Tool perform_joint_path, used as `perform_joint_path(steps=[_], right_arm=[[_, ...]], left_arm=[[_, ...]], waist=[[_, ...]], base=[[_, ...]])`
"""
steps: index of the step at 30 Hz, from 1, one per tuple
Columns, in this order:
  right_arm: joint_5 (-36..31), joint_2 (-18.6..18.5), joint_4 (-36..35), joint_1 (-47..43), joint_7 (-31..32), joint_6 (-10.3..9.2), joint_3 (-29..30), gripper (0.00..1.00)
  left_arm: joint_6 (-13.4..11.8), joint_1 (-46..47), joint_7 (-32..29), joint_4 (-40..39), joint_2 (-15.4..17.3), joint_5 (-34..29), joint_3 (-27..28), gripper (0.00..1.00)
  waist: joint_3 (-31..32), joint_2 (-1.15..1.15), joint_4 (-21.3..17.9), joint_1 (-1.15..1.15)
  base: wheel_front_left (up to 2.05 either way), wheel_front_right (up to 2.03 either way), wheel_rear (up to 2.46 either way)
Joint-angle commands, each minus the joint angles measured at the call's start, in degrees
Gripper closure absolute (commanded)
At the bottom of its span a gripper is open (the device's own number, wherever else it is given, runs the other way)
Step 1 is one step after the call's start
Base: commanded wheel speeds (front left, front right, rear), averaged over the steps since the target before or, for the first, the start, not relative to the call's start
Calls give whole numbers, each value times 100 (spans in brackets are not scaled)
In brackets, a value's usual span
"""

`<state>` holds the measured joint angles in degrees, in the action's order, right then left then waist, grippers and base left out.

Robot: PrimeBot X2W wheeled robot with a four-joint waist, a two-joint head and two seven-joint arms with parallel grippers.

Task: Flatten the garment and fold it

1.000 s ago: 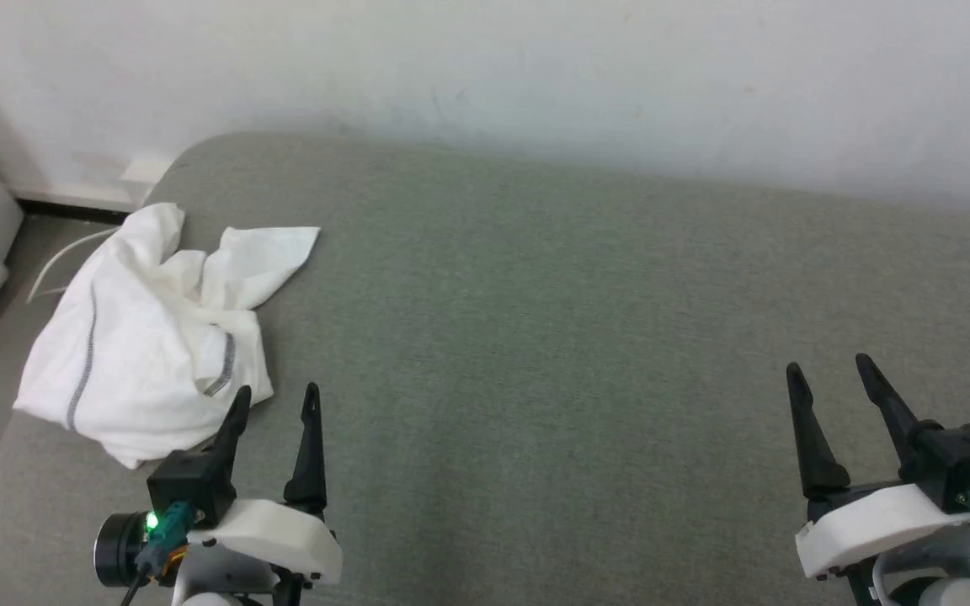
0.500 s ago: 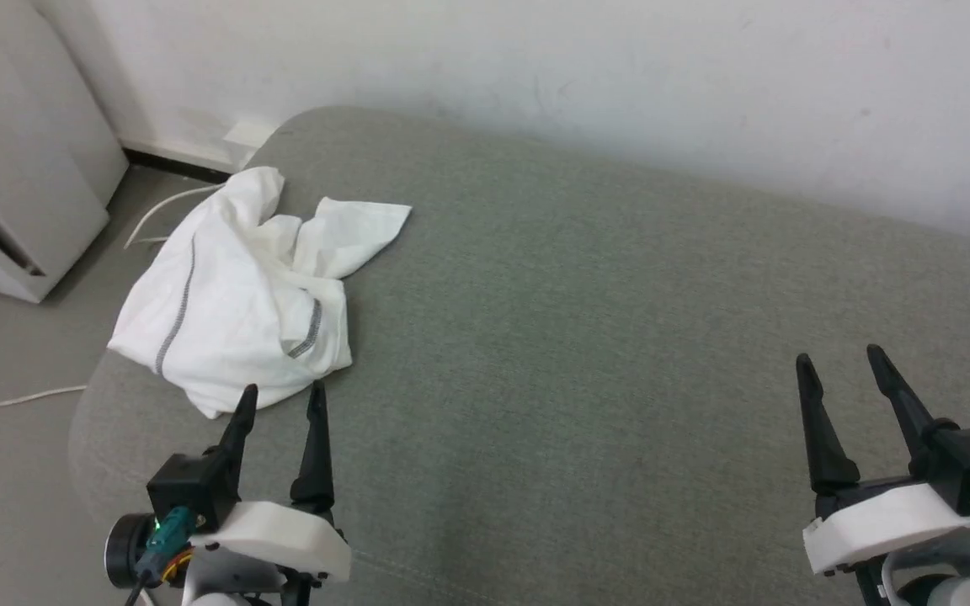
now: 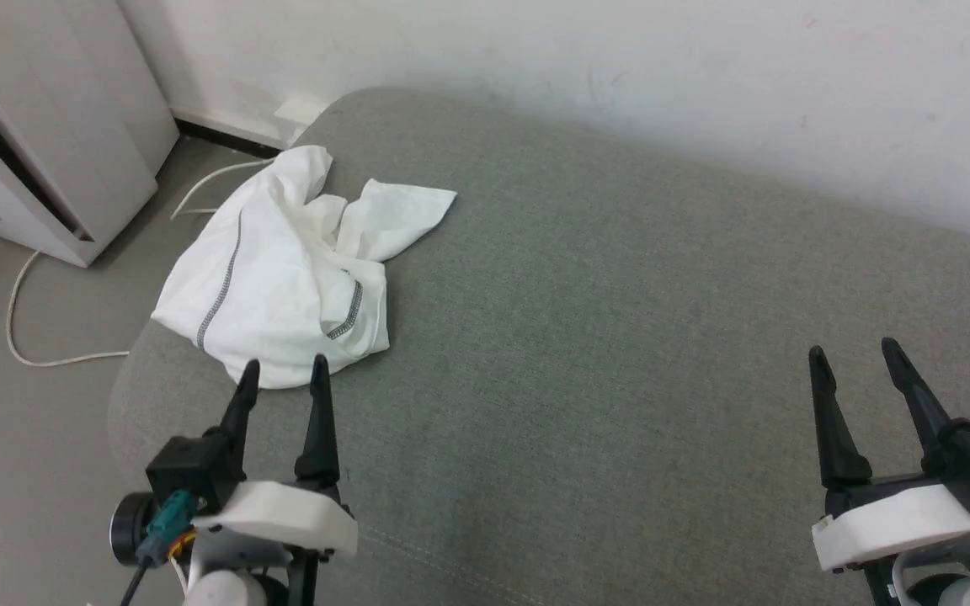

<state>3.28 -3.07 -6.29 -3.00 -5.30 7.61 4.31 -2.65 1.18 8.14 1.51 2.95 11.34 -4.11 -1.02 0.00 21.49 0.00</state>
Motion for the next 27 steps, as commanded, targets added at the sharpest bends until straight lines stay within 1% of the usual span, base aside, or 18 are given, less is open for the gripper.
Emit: perform_joint_path(steps=[1,6,9,15,17,20,24,27], right_arm=[[53,11,-54,-52,-37,-7,20,0],[20,12,-153,-10,-1,-7,-3,0],[-10,12,-242,33,38,-8,-16,0],[-86,13,-427,146,127,-8,-25,0],[-112,13,-491,193,149,-8,-29,0],[-148,12,-593,300,171,-9,-51,0],[-125,-56,-669,449,168,-9,-58,0],[-71,-113,-668,543,147,-9,-87,0]], left_arm=[[-37,163,58,8,-4,77,-9,0],[-15,593,118,90,-5,30,45,0],[7,971,154,247,-2,-52,137,0],[53,1917,223,846,168,-77,347,0],[56,2293,234,1122,301,-60,408,0],[84,2860,92,1587,539,-41,457,0],[201,3588,-256,2342,909,11,484,0],[320,3984,-660,2924,1173,65,471,0]], waist=[[-55,0,31,0],[-224,0,-4,0],[-381,0,-92,0],[-831,0,-358,0],[-1010,0,-459,0],[-1313,0,-628,0],[-1697,0,-832,0],[-1939,0,-984,0]], base=[[0,0,0],[0,0,0],[0,0,0],[0,0,0],[0,0,0],[0,0,0],[0,0,0],[0,0,0]])
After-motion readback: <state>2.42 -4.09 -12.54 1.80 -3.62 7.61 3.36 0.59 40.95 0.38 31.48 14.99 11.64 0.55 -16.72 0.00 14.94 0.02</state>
